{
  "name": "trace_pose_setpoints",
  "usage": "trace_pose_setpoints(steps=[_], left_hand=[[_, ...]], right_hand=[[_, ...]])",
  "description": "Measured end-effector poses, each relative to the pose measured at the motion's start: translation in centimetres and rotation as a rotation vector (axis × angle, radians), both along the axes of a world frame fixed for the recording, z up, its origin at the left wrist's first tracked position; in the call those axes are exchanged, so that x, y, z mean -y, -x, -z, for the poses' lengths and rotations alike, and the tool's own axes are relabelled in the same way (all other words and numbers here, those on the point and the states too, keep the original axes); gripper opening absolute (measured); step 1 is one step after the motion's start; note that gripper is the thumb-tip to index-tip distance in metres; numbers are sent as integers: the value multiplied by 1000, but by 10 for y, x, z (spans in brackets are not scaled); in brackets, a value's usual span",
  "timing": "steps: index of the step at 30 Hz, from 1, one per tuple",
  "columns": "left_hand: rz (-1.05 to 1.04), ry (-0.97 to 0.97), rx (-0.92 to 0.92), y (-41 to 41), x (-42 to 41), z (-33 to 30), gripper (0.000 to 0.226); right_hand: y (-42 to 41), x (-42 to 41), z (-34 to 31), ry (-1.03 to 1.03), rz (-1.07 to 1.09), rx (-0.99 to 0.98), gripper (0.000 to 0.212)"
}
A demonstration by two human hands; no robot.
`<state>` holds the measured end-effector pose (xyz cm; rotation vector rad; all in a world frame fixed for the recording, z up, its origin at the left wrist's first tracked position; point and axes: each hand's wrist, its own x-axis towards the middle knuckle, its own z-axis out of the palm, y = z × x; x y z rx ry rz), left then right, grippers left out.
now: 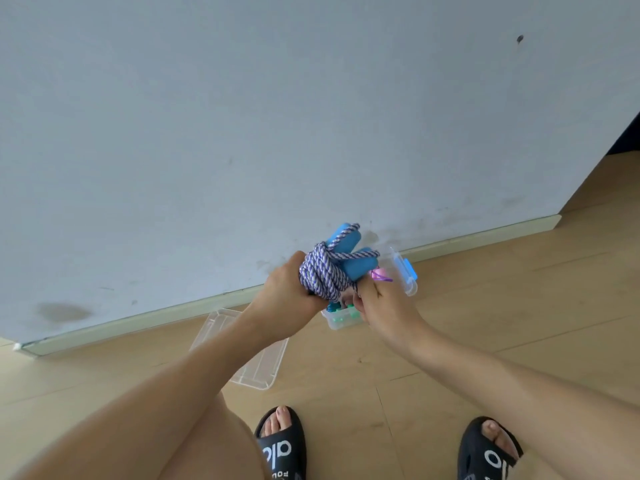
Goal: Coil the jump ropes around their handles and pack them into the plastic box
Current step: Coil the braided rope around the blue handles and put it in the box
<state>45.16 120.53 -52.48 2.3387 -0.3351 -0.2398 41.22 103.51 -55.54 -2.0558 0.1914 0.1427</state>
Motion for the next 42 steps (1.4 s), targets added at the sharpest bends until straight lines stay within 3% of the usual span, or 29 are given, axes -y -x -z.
trace_pose_setpoints(steps=[6, 12, 16, 23, 27, 33, 35, 39, 42], left_hand=[[-57, -48, -14, -6, 6, 10, 24], [-99, -96, 132, -2, 7, 19, 24], [-84, -103, 176, 2, 10, 13, 28], [-10, -212, 253, 13, 7, 1, 35], [-6, -171, 235, 15, 3, -2, 40], [2, 48, 120, 19, 1, -8, 61], [37, 96, 104, 20, 1, -8, 60], [84, 196, 91, 24, 2, -11, 49], [119, 243, 93, 25, 1, -13, 43]], right_hand=[[12, 1, -15, -62, 53, -54, 40], [10, -6, -37, -616, 83, -298, 23], [5, 6, -48, -809, 50, -370, 20], [1, 22, -53, -717, -177, -478, 50], [2, 23, -53, -716, -250, -454, 44], [6, 27, -58, -801, -297, -408, 42], [8, 26, -62, -744, -328, -339, 36], [11, 26, -64, -399, -336, -70, 37], [15, 27, -65, -360, -362, 40, 33]])
